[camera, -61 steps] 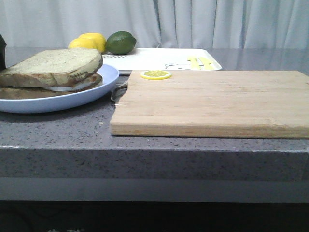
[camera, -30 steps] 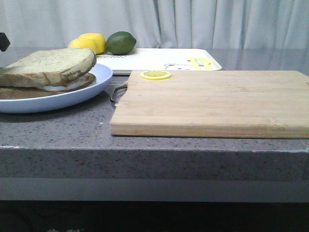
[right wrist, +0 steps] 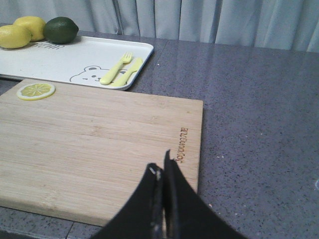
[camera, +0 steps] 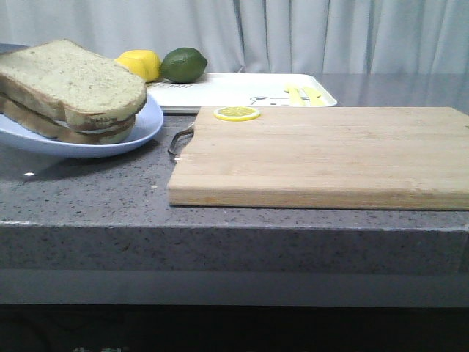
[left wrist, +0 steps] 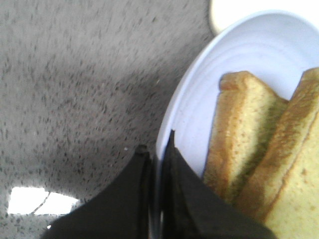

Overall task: Place bread and move sandwich to tray
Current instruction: 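Grasp the rim of the light-blue plate with the left gripper, then lift the plate with the left gripper and lower it onto the tray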

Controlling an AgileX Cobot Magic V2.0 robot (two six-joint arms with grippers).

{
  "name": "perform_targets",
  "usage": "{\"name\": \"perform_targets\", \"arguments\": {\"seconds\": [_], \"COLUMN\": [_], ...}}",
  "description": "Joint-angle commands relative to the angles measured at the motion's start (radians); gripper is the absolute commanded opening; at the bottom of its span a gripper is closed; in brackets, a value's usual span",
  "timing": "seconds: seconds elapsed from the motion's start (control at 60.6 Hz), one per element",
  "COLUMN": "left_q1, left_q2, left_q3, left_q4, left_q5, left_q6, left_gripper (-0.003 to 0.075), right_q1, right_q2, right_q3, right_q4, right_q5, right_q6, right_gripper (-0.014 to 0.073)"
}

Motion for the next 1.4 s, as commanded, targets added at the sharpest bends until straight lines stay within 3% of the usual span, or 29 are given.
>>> {"name": "perform_targets", "arguments": {"seconds": [0.0,0.347,0.594,0.842,0.941,1.271,1.387], "left_q1": [0.002,-0.068,-0.096,-0.109,-0.113,-0.119,-0.119], "left_q2": [-0.021,0.237,0.593,0.869,0.917,0.963,0.963], "left_q3": [-0.112,-0.488,-0.954,-1.359,-1.425,-1.432,-1.432], "left_q4": [-0.161,-0.27,-0.391,-0.395,-0.395,-0.427,-0.427], "left_q5": [0.009,0.061,0.192,0.252,0.24,0.194,0.186], "left_q6": [0.043,0.054,-0.043,-0.144,-0.157,-0.161,-0.161], "left_gripper": [-0.0019,-0.0019,-0.0019,-0.0018,-0.0018,-0.0015,0.0064], "right_q1": [-0.003,-0.003,-0.003,-0.003,-0.003,-0.003,-0.003], "right_q2": [0.01,0.01,0.01,0.01,0.01,0.01,0.01], "right_q3": [-0.027,-0.027,-0.027,-0.027,-0.027,-0.027,-0.027], "right_q4": [0.003,0.014,0.014,0.015,0.015,0.015,0.015], "right_q5": [-0.087,-0.09,-0.091,-0.091,-0.091,-0.091,-0.091], "right_q6": [-0.004,-0.004,-0.004,-0.004,-0.004,-0.004,-0.004], "right_gripper": [-0.0059,-0.0059,-0.0059,-0.0059,-0.0059,-0.0059,-0.0059]}}
